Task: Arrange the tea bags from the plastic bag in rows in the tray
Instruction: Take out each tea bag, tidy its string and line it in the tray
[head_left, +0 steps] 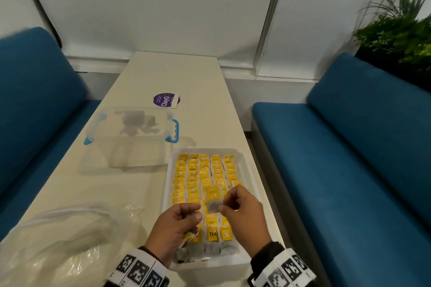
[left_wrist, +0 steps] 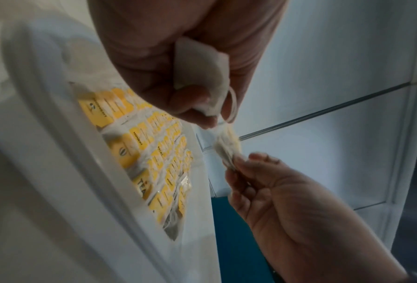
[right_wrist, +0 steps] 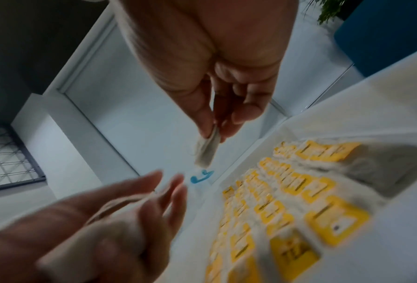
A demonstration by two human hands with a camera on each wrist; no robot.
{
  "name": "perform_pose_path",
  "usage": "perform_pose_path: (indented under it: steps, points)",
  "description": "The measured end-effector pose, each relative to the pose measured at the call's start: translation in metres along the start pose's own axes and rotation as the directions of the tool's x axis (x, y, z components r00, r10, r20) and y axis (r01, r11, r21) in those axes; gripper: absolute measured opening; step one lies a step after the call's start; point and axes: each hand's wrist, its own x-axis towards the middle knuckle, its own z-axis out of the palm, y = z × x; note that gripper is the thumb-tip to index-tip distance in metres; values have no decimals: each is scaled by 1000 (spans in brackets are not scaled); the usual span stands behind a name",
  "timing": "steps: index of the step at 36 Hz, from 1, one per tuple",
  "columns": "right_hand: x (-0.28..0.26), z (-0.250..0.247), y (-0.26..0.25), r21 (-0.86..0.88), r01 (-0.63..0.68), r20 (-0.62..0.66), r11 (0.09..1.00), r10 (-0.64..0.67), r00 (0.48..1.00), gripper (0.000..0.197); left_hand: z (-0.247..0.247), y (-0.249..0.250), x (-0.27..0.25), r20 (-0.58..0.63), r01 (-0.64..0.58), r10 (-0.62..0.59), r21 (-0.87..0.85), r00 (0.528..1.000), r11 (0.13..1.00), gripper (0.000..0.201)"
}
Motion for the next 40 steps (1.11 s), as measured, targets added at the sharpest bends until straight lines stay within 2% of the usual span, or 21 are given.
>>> perform_pose_path:
  steps: [3, 8, 13, 26, 32, 36, 38, 40]
  points:
    - [10, -16, 10, -91, -78, -52, 993, 73, 996, 24, -3, -2, 0, -7, 28, -28, -15, 1000, 999, 14]
    - [20, -38, 21, -305, -168, -49, 937, 161, 986, 29, -3, -6, 0, -37, 52, -52, 3, 998, 999, 12]
    - [15, -42, 19, -559, -176, 57, 810, 249, 967, 26, 1, -6, 0, -48, 61, -61, -3, 997, 998, 11]
    - [11, -20, 23, -728, -152, 114, 669, 337, 935, 22, 11, -4, -4, -24, 120, -120, -29, 992, 992, 12]
    - [10, -17, 30, -805, -44, 179, 592, 312, 933, 24, 9, -5, -3, -17, 139, -139, -22, 990, 990, 14]
    - [10, -18, 21, -817, -16, 132, 576, 214, 968, 20, 10, -1, -3, -1, 140, -140, -47, 990, 989, 16]
    - [11, -21, 13, -787, 3, 122, 617, 150, 981, 19, 11, 0, -2, 8, 151, -151, -69, 989, 986, 21]
    - [13, -23, 5, -696, 41, 161, 717, 100, 982, 15, 12, 0, -1, 17, 169, -168, -99, 986, 981, 26]
